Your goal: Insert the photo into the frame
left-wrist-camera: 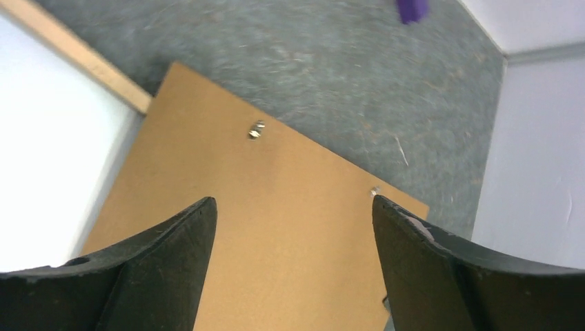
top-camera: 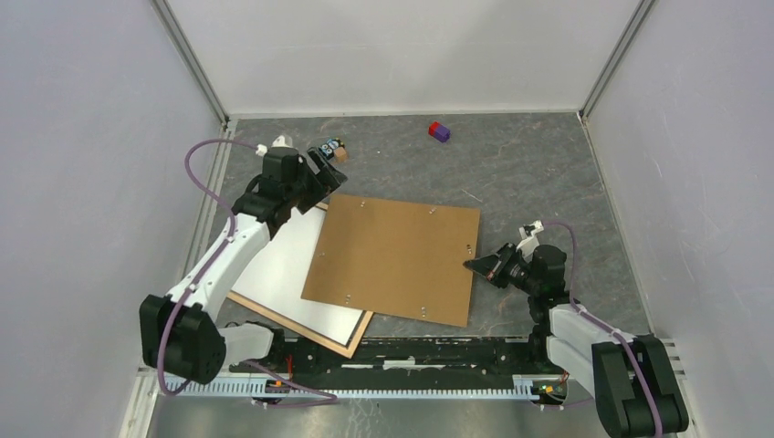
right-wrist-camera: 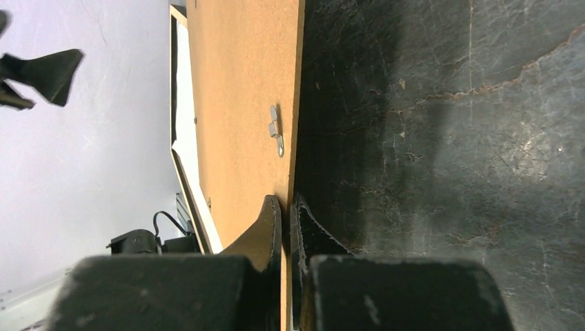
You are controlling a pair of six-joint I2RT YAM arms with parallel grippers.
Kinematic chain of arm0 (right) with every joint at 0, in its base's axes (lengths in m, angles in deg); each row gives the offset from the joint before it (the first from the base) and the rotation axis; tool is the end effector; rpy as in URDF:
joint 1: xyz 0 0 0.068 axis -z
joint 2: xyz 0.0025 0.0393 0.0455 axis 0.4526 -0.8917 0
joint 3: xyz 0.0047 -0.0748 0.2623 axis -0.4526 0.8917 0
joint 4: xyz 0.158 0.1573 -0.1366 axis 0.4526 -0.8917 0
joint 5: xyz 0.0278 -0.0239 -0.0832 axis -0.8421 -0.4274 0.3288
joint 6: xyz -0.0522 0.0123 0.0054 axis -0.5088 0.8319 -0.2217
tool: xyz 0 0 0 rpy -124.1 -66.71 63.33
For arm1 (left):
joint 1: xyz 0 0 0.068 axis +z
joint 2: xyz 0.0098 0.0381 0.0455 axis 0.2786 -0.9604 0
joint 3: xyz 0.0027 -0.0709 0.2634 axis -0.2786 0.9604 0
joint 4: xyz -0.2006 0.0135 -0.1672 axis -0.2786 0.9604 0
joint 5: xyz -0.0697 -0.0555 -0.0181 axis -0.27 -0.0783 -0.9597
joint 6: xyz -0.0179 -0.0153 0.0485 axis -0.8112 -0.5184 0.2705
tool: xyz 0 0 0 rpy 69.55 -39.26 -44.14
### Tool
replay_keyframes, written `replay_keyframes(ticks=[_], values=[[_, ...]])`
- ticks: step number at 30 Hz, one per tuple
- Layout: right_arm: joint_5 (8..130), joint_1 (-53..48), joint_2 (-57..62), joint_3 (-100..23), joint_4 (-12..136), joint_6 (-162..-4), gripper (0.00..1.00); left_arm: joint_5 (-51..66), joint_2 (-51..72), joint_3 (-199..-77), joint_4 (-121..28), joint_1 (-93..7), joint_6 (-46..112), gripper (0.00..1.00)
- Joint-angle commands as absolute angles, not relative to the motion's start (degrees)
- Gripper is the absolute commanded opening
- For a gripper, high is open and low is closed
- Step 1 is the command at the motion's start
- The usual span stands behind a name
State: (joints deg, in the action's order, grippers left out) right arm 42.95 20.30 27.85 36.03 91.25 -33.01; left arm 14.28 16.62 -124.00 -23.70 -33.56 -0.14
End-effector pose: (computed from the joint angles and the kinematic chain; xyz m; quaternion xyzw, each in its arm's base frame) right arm 0.1516 0.0373 0.1206 0.2074 0.8004 0.4744 0.3021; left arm 0.2605 -0.0826 0.3123 -0.1988 0.8517 -0.2590 0.4099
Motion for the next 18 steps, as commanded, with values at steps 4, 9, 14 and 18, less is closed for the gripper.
replay_keyframes(ticks=[4,9,14,18], values=[[44.25,20.86,30.41,34.56,89.02,-40.27,0.00,16.04,6.56,-122.94,-21.89,-27.46,-18.70,0.75],[45.22,20.98,33.24,34.81,87.27,-41.49,0.00,16.96,-1.06,-125.18,-22.03,-25.79,-23.85,0.58],[44.45,21.44,33.91,35.11,86.91,-41.91,0.00,19.25,-7.88,-126.84,-21.35,-24.79,-25.69,0.60],[44.64,21.48,34.33,35.33,86.54,-42.62,0.00,19.41,-13.14,-130.04,-20.34,-24.72,-24.91,0.57]])
